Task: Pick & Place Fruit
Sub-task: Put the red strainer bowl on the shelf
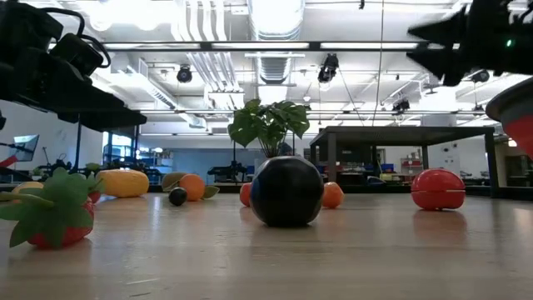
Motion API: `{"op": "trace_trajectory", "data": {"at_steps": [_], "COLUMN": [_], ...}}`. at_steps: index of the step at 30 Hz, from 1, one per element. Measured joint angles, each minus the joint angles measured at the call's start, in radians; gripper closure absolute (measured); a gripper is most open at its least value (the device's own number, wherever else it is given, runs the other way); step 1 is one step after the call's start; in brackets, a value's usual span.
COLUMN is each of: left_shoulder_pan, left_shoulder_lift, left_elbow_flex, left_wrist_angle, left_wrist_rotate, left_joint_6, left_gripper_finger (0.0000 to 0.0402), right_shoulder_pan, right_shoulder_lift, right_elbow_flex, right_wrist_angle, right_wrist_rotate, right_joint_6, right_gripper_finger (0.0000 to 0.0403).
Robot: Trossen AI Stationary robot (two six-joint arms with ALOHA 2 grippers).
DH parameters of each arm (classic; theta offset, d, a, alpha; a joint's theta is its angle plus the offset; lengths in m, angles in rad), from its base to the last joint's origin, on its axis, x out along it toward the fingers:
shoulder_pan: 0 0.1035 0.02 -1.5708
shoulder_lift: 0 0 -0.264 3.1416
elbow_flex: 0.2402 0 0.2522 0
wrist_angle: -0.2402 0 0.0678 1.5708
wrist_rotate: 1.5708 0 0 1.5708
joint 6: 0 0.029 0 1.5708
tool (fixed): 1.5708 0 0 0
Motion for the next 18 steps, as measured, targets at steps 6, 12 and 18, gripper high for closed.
{"op": "trace_trajectory", "data": {"at_steps": [6,12,18], "left_shoulder_pan": [0.000,0.000,0.000], "left_shoulder_lift": [0.000,0.000,0.000], "left_elbow_flex": [0.000,0.000,0.000], "left_wrist_angle": [0.000,0.000,0.000], "left_wrist_rotate": [0.000,0.000,0.000], "left_joint_6": [0.000,0.000,0.000], "left_gripper_finger": [0.0037,0.0037,0.0037], "right_shoulder_pan": [0.000,0.000,0.000], "right_shoulder_lift": [0.001,0.000,-0.001], "right_elbow_flex": [0.001,0.001,0.001], "right_wrist_angle": [0.065,0.080,0.122], "right_wrist_rotate": [-0.001,-0.001,-0.040], "right_joint_6": [0.020,0.067,0.094], "right_gripper_finger": [0.0064,0.0081,0.0098]}}
